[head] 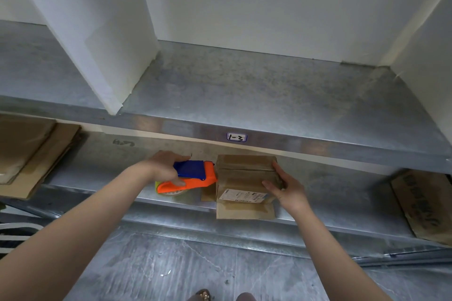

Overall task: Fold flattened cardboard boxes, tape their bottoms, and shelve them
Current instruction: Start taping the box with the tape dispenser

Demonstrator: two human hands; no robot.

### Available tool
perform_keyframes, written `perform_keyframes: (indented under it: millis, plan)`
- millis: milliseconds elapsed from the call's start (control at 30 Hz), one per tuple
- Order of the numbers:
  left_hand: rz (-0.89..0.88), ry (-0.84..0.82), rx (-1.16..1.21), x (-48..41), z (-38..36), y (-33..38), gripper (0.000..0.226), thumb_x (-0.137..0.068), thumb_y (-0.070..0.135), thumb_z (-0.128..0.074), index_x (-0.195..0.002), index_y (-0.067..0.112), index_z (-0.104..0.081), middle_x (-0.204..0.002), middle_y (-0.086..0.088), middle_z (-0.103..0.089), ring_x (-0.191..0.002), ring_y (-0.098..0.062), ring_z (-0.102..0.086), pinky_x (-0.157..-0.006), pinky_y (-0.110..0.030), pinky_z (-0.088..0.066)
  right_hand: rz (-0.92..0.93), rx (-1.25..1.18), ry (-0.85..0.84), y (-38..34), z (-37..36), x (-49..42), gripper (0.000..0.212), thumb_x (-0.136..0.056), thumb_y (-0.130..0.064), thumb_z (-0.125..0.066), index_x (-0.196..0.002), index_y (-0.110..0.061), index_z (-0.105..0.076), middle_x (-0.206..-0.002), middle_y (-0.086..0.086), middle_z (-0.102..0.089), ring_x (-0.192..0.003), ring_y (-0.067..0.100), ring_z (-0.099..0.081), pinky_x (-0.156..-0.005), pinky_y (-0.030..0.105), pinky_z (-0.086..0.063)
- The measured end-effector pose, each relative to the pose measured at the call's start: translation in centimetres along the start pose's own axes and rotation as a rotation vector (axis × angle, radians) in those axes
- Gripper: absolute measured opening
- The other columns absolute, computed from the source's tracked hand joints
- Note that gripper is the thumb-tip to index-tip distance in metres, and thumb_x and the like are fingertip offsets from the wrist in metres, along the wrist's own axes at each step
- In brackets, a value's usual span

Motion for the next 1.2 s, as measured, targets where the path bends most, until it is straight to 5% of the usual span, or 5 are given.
perform_keyframes:
  millis: [467, 767, 900, 1067, 1200]
  plan:
    - [-0.068, 0.105, -0.034, -1.0, -1.7, -5.4, 0.073, -0.078, 0.03, -0.077, -0.142, 0.03, -0.042, -0.117, 0.002, -0.05, -0.106, -0.014, -0.049, -0.084, -0.023, -0.034, -0.003, 0.012, 0.017, 0.9, 0.2, -0.3, 0.071, -0.081, -0.04, -0.075, -0.144, -0.04, -0.04, -0.127, -0.009, -0.059, -0.112, 0.009, -0.057, -0.101, 0.028, -0.048]
    - [-0.072, 0.159, -0.123, -1.4, -1.8, -6.3, 0.074, -0.08, 0.043, -0.07, -0.145, 0.035, -0.035, -0.146, 0.003, -0.036, -0.138, -0.022, -0.022, -0.112, -0.035, -0.021, 0.038, 0.034, 0.046, 0.0, -0.3, 0.5, 0.066, -0.087, -0.036, -0.07, -0.145, -0.037, -0.038, -0.13, -0.009, -0.055, -0.117, 0.013, -0.055, -0.093, 0.02, -0.046]
    - [-0.157, 0.344, -0.087, 0.0, -1.5, -2.8, 0.072, -0.077, 0.052, -0.064, -0.142, 0.032, -0.041, -0.151, 0.003, -0.033, -0.146, -0.022, -0.009, -0.118, -0.036, -0.002, 0.097, 0.17, 0.06, -0.7, -0.3, 0.9, 0.067, -0.091, -0.042, -0.062, -0.149, -0.036, -0.029, -0.138, -0.004, -0.053, -0.12, 0.019, -0.056, -0.095, 0.027, -0.049]
    - [-0.434, 0.447, 0.094, 3.2, -3.1, 8.0, 0.053, -0.094, 0.036, -0.058, -0.143, 0.027, -0.041, -0.147, 0.009, -0.038, -0.138, -0.01, -0.027, -0.109, -0.017, -0.016, 0.254, 0.348, 0.172, -1.9, -0.3, 1.8, 0.06, -0.092, -0.054, -0.052, -0.146, -0.034, -0.037, -0.13, -0.002, -0.06, -0.113, 0.024, -0.059, -0.091, 0.034, -0.051]
    - [-0.472, 0.445, 0.033, 2.4, -5.1, 12.2, 0.057, -0.096, 0.041, -0.051, -0.148, 0.024, -0.034, -0.153, 0.005, -0.032, -0.142, -0.015, -0.023, -0.116, -0.028, -0.019, 0.242, 0.553, 0.237, -2.4, -0.3, 2.2, 0.078, -0.081, -0.071, -0.023, -0.146, -0.032, -0.04, -0.145, 0.003, -0.049, -0.136, 0.029, -0.035, -0.102, 0.04, -0.043]
Point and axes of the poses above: each hand's wrist, its own x-axis away from the middle knuckle, its own z-axis out of the back of the hand, y = z × x, the point moved 6 cm from there along -x, towards the middle knuckle
